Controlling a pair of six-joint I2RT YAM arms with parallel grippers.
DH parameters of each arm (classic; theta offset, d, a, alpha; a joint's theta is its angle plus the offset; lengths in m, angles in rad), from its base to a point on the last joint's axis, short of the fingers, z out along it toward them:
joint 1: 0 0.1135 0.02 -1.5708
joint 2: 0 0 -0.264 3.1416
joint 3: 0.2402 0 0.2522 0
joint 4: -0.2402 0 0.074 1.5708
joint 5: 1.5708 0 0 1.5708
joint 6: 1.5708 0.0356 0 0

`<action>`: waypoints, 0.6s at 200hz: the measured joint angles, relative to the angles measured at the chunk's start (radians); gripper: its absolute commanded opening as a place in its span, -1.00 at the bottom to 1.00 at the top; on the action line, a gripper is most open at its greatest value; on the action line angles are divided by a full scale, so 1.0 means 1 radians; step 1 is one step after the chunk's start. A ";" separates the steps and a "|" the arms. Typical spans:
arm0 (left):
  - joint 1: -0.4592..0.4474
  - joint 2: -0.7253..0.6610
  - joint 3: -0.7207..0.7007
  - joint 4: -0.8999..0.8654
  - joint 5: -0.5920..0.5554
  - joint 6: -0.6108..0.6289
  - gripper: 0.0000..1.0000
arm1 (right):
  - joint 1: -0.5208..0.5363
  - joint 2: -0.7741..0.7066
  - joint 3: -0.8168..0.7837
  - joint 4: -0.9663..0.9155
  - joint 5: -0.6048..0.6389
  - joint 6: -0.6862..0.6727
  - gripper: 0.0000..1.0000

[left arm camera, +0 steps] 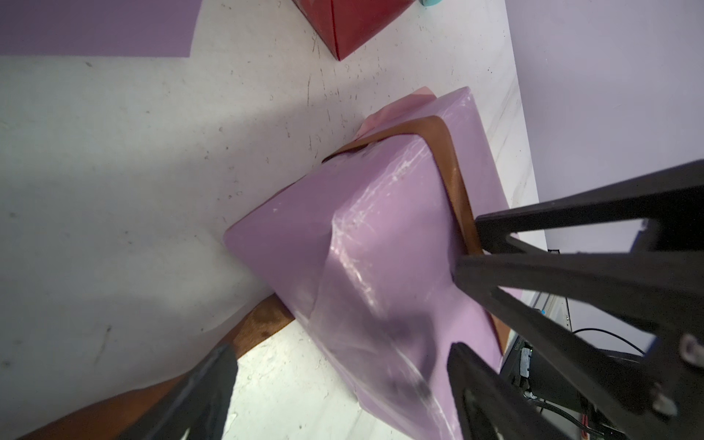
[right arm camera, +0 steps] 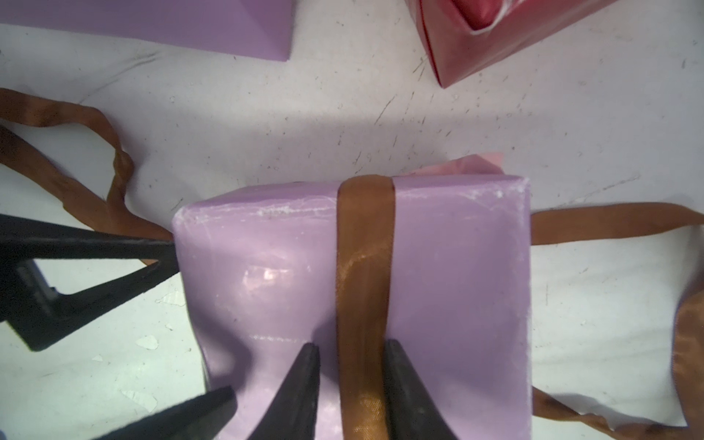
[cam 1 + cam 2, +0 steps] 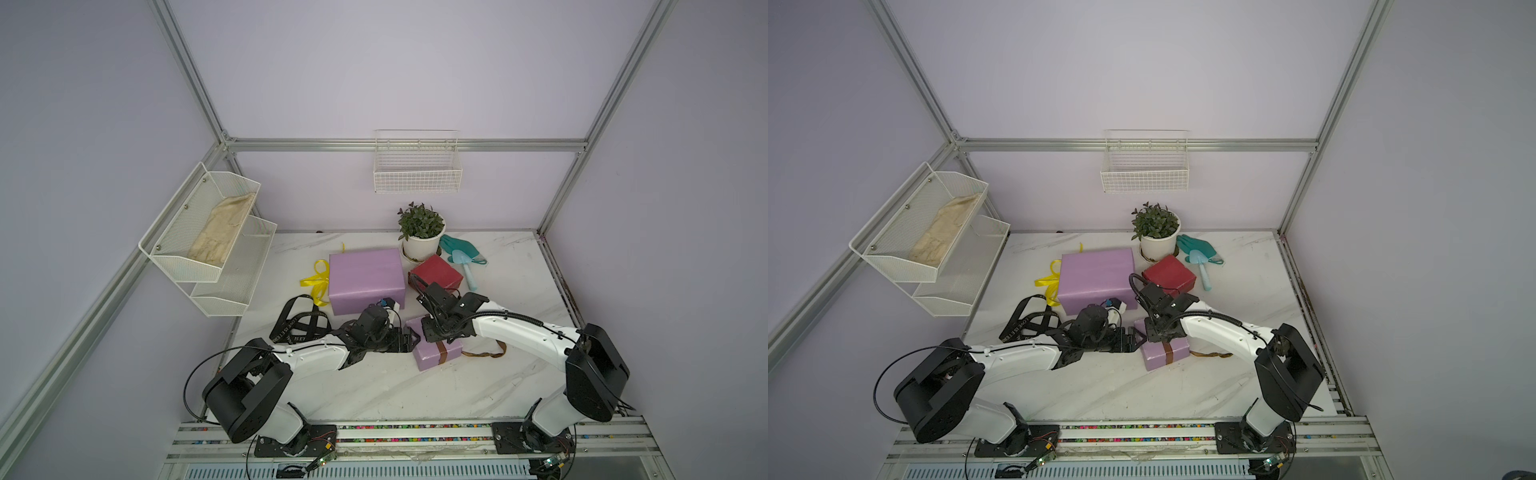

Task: Untie the ribbon bows on the gift boxes
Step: Pull the ribbon from the gift box.

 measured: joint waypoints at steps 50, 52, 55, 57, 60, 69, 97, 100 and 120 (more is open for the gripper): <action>0.000 0.000 0.000 0.000 0.001 0.000 0.82 | 0.007 0.001 -0.004 0.019 0.020 0.029 -1.00; 0.000 0.000 0.000 0.000 0.001 0.000 0.84 | 0.007 -0.001 -0.005 0.021 0.017 0.029 -1.00; 0.000 0.000 0.000 0.000 0.001 -0.003 0.97 | 0.006 -0.004 -0.009 0.029 0.008 0.029 -1.00; 0.000 0.000 0.000 0.000 0.002 -0.002 1.00 | 0.006 -0.007 -0.011 0.032 0.003 0.029 -1.00; 0.000 0.000 0.000 0.000 0.002 0.001 0.99 | 0.006 -0.010 -0.015 0.040 -0.005 0.030 -1.00; 0.000 -0.002 0.000 0.000 0.004 -0.006 0.99 | 0.006 -0.021 -0.027 0.066 -0.043 0.029 -1.00; 0.000 -0.007 0.000 -0.006 0.006 -0.005 1.00 | 0.006 -0.043 -0.050 0.133 -0.168 0.043 -1.00; 0.001 -0.007 0.000 -0.009 0.006 -0.005 0.99 | 0.005 -0.047 -0.054 0.136 -0.174 0.047 -1.00; 0.009 -0.008 0.001 -0.023 0.006 -0.004 0.99 | -0.008 -0.074 -0.077 0.164 -0.211 0.060 -1.00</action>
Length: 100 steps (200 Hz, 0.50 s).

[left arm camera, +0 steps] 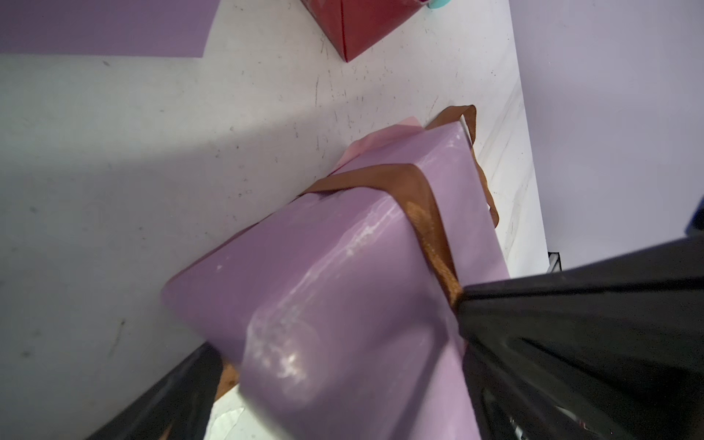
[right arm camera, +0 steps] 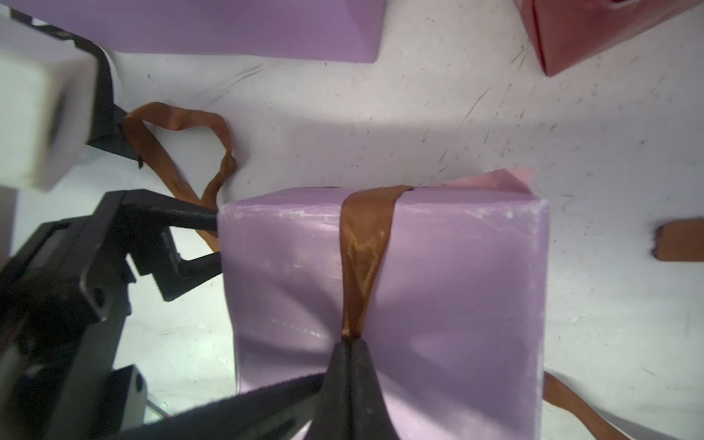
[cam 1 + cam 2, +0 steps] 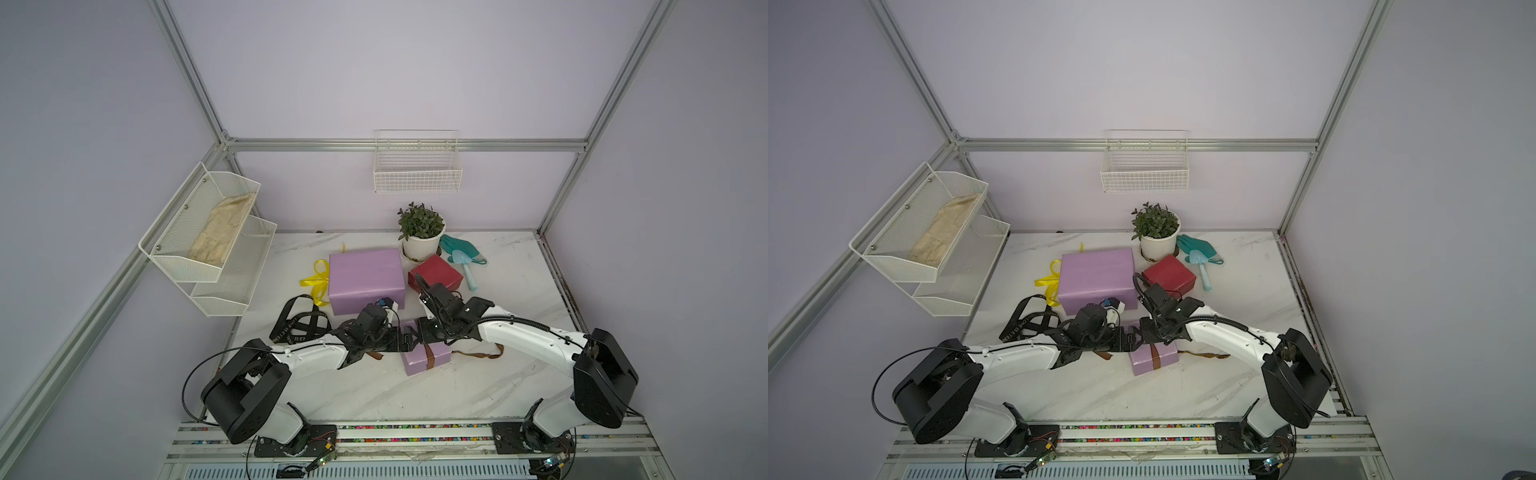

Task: Untie the ribbon bows on the gift boxes
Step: Pull the ribbon from the gift box.

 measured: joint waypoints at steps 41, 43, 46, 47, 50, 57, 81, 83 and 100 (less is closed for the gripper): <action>-0.001 0.000 0.000 -0.005 -0.008 0.000 0.99 | -0.045 -0.127 -0.104 0.139 -0.111 0.065 -1.00; -0.001 -0.001 0.000 -0.005 -0.009 0.000 1.00 | -0.047 -0.132 -0.108 0.144 -0.116 0.067 -1.00; -0.001 -0.002 0.000 -0.005 -0.010 0.000 1.00 | -0.055 -0.146 -0.118 0.156 -0.127 0.074 -1.00; -0.001 -0.002 0.000 -0.005 -0.011 0.000 1.00 | -0.056 -0.148 -0.121 0.158 -0.130 0.076 -1.00; -0.001 -0.003 0.000 -0.005 -0.013 0.000 1.00 | -0.060 -0.159 -0.129 0.169 -0.139 0.079 -1.00; -0.001 -0.006 0.000 -0.005 -0.016 0.000 0.99 | -0.073 -0.180 -0.146 0.196 -0.163 0.093 -1.00; -0.001 -0.010 0.000 -0.005 -0.024 0.007 1.00 | -0.097 -0.202 -0.164 0.253 -0.215 0.119 -1.00; -0.001 -0.010 0.000 -0.005 -0.024 0.007 1.00 | -0.098 -0.202 -0.165 0.257 -0.219 0.120 -1.00; -0.001 -0.003 0.003 -0.008 -0.027 0.016 0.99 | -0.099 -0.204 -0.165 0.277 -0.244 0.126 -1.00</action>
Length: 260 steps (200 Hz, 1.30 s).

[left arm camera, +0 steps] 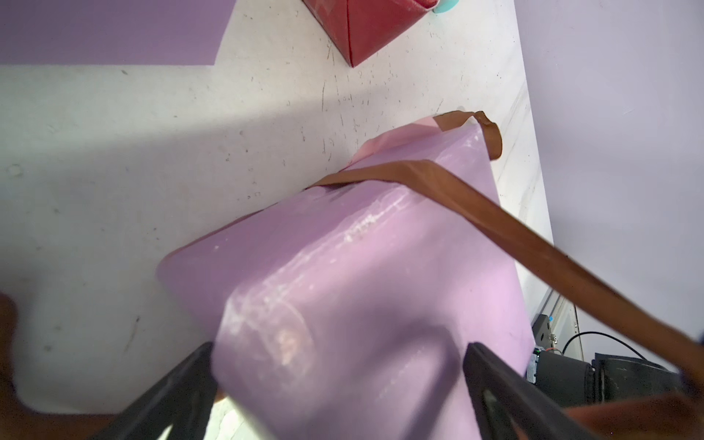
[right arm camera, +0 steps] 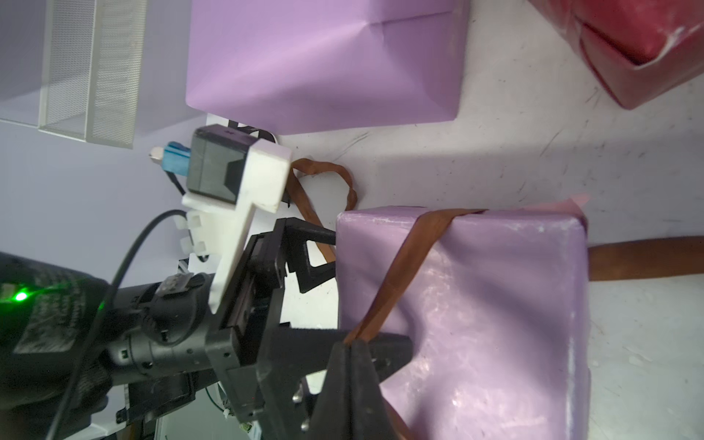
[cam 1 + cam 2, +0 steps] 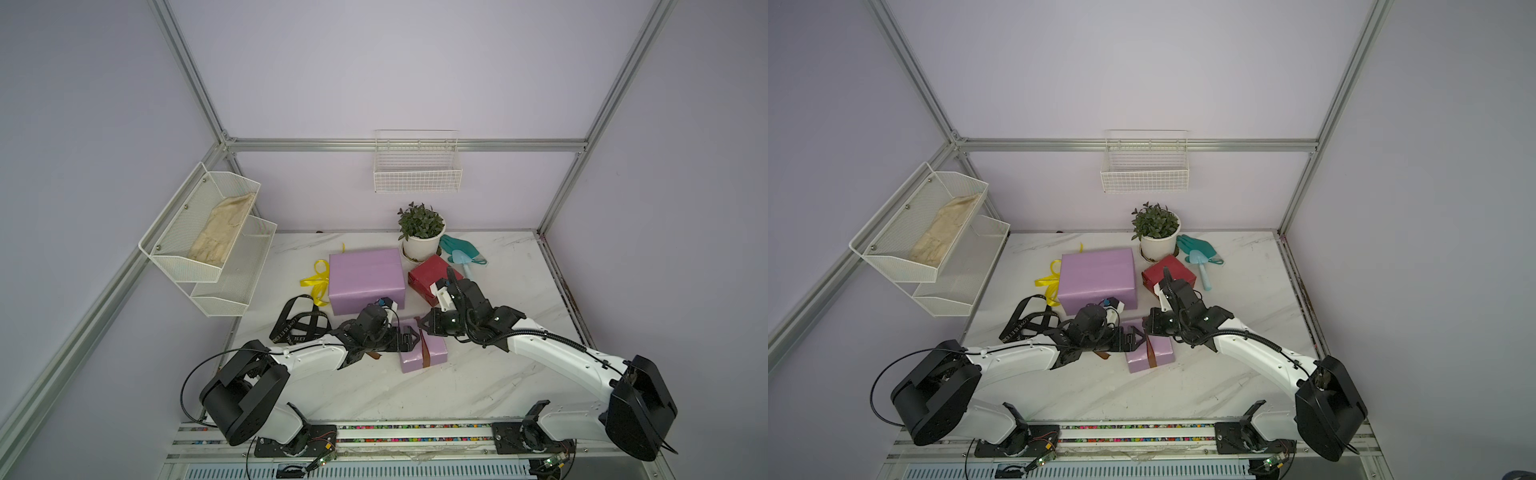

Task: Untie the ribbon bows on the gift boxes
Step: Pull the ribbon from the gift box.

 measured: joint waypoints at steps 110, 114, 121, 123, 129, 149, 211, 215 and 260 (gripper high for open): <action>-0.001 0.112 0.152 -0.130 0.013 0.079 0.99 | -0.066 -0.077 0.125 -0.015 -0.068 0.000 -1.00; -0.002 0.112 0.155 -0.136 0.011 0.080 1.00 | -0.069 -0.077 0.136 -0.018 -0.071 -0.001 -1.00; -0.002 0.112 0.159 -0.144 0.009 0.082 0.99 | -0.077 -0.077 0.159 -0.024 -0.077 -0.004 -1.00; -0.002 0.112 0.159 -0.146 0.009 0.083 0.99 | -0.079 -0.077 0.165 -0.025 -0.079 -0.004 -1.00; -0.002 0.112 0.162 -0.150 0.008 0.086 0.99 | -0.085 -0.077 0.187 -0.031 -0.085 -0.006 -1.00; -0.002 0.112 0.175 -0.172 0.004 0.089 1.00 | -0.111 -0.077 0.282 -0.042 -0.105 -0.016 -1.00; -0.003 0.112 0.195 -0.216 0.005 0.105 0.99 | -0.141 -0.074 0.620 -0.083 -0.102 -0.099 -1.00; -0.003 0.112 0.195 -0.217 0.005 0.105 1.00 | -0.141 -0.074 0.628 -0.083 -0.100 -0.104 -1.00; -0.002 0.111 0.195 -0.228 0.015 0.115 1.00 | -0.141 -0.069 0.613 -0.081 -0.072 -0.133 -1.00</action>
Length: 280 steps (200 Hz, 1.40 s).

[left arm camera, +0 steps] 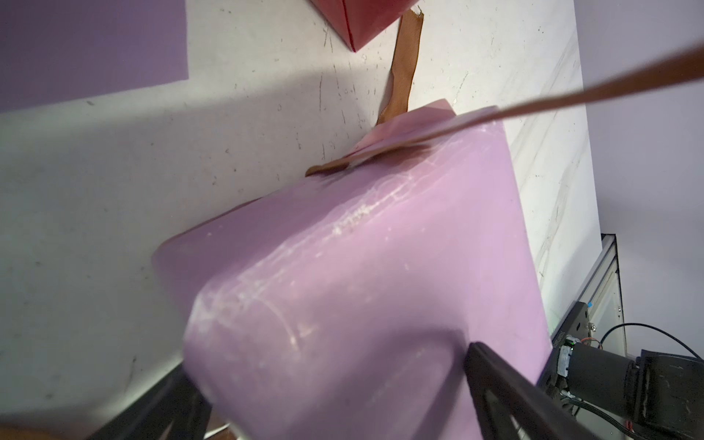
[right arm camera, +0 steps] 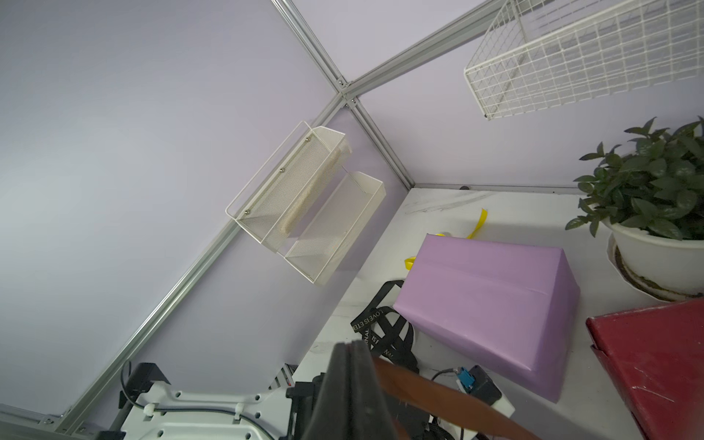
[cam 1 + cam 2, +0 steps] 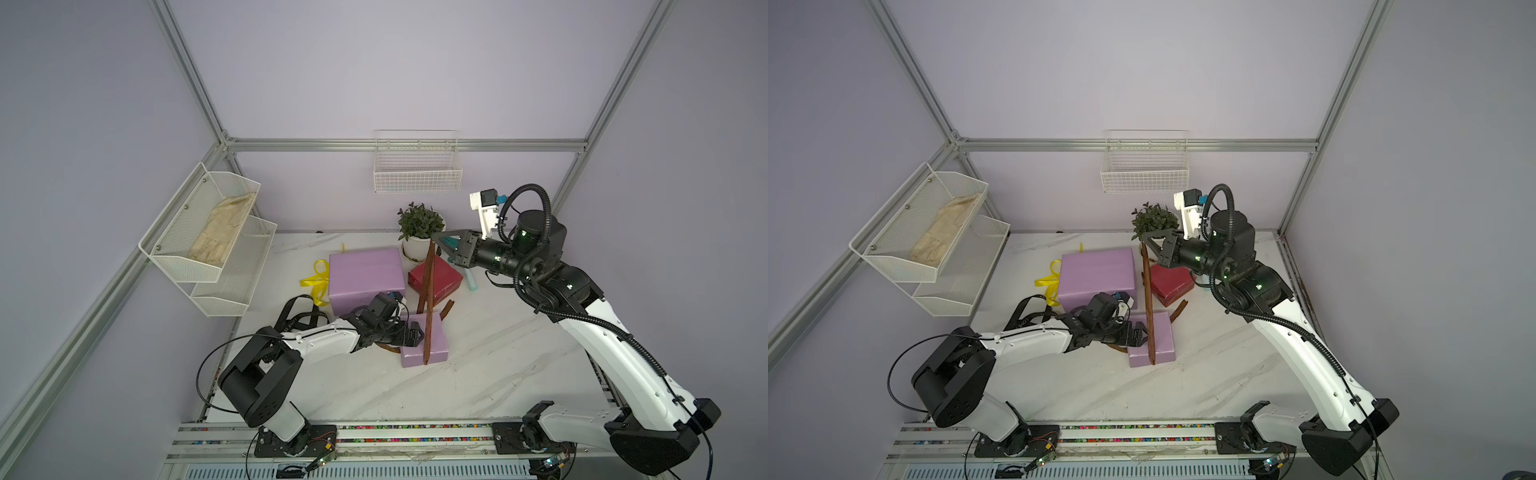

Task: Untie the ribbon bows on the gift boxes
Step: Pull the ribbon from the gift box.

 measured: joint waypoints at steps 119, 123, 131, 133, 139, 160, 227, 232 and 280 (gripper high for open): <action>-0.023 -0.394 -0.002 0.039 0.016 0.346 1.00 | -0.004 0.014 -0.024 -0.003 0.000 -0.012 -1.00; -0.024 -0.384 -0.002 0.059 0.011 0.358 1.00 | -0.004 0.015 -0.024 -0.003 -0.005 -0.009 -1.00; -0.024 -0.360 -0.001 0.090 0.006 0.375 1.00 | -0.004 0.015 -0.024 -0.003 -0.014 -0.006 -1.00; -0.024 -0.354 -0.001 0.095 0.005 0.380 0.99 | -0.004 0.015 -0.024 -0.004 -0.018 -0.006 -1.00; -0.024 -0.330 0.000 0.116 0.003 0.393 1.00 | -0.004 0.015 -0.023 -0.006 -0.026 -0.003 -1.00; -0.024 -0.235 0.020 0.140 -0.024 0.432 0.99 | -0.004 0.008 -0.021 -0.016 -0.051 0.006 -1.00; 0.018 -0.113 0.076 0.219 -0.045 0.509 1.00 | -0.004 -0.176 -0.106 -0.072 -0.111 0.058 -1.00; 0.020 -0.106 0.081 0.227 -0.044 0.516 1.00 | -0.004 -0.186 -0.116 -0.074 -0.116 0.063 -1.00; 0.032 0.008 0.157 0.312 0.035 0.542 1.00 | -0.004 -0.206 -0.173 -0.087 -0.149 0.088 -1.00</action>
